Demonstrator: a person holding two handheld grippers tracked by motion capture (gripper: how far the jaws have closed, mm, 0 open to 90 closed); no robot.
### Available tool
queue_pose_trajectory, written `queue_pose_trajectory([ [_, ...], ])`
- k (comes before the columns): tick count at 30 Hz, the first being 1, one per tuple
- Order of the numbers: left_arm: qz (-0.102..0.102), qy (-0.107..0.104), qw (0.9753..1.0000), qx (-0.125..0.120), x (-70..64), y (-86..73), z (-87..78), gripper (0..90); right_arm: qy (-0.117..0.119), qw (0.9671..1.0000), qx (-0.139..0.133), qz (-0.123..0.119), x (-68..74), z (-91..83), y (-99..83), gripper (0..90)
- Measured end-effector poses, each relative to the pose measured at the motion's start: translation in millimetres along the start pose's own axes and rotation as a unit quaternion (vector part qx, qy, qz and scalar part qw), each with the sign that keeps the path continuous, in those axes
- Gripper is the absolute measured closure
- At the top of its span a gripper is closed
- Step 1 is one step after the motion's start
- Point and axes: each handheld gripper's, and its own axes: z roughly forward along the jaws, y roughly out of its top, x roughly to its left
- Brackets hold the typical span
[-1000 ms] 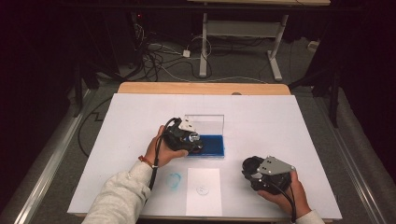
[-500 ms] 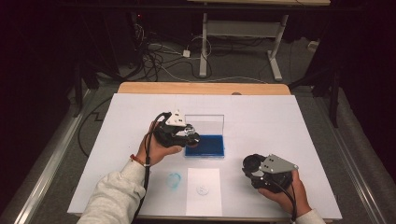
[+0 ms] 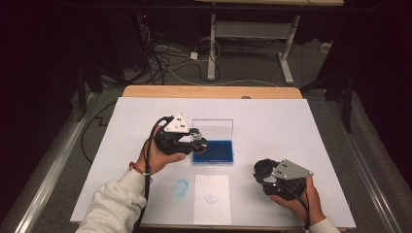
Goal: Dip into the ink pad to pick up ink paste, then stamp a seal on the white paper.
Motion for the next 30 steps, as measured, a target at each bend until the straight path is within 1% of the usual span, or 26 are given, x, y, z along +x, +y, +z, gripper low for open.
queue_pose_trajectory([
  [4,0.0,0.002,1.0,0.003,-0.8,-1.8,-2.5,54.7,0.001,1.0,-0.002,0.001,0.0,0.2,0.9,38.9],
  [6,0.001,0.006,1.0,0.007,-0.5,-3.0,-3.1,54.8,0.007,1.0,0.0,0.0,0.2,0.8,0.9,38.9],
  [8,-0.002,0.006,1.0,0.004,-0.2,-4.0,-4.9,54.8,0.008,1.0,-0.001,-0.002,0.2,0.7,0.7,38.9],
  [16,0.01,0.008,0.9999,0.0,-4.3,-3.7,-15.8,54.8,0.005,0.9999,-0.011,0.0,-1.5,-2.7,2.1,38.9],
  [17,0.011,0.003,0.9999,-0.003,-5.2,-3.9,-17.1,54.8,0.005,0.9999,-0.011,0.0,-1.5,-3.2,2.2,38.9],
  [19,0.017,0.007,0.9998,-0.004,-7.5,-3.9,-19.7,54.8,0.005,0.9999,-0.014,-0.001,-1.3,-4.2,2.1,39.0],
  [21,0.018,0.003,0.9998,-0.006,-9.4,-4.1,-21.9,54.8,0.006,0.9999,-0.014,-0.002,-1.1,-4.9,2.3,39.0],
  [23,0.022,0.006,0.9997,-0.004,-11.6,-3.4,-23.3,54.8,0.008,0.9998,-0.016,-0.001,-0.6,-5.3,2.2,39.0],
  [25,0.023,0.005,0.9997,-0.006,-14.1,-2.9,-25.0,54.8,0.009,0.9998,-0.014,-0.006,0.1,-6.1,1.2,39.0],
  [27,0.026,0.006,0.9996,-0.007,-17.5,-2.9,-26.2,54.8,0.009,0.9998,-0.015,-0.003,-0.7,-7.0,1.0,38.9],
  [29,0.028,0.001,0.9996,-0.007,-21.1,-2.9,-27.3,54.8,0.007,0.9998,-0.018,0.0,-0.9,-8.2,1.4,39.0],
  [30,0.032,0.0,0.9995,-0.006,-23.3,-2.6,-27.8,54.8,0.007,0.9998,-0.019,0.001,-0.7,-8.6,1.3,39.0],
])
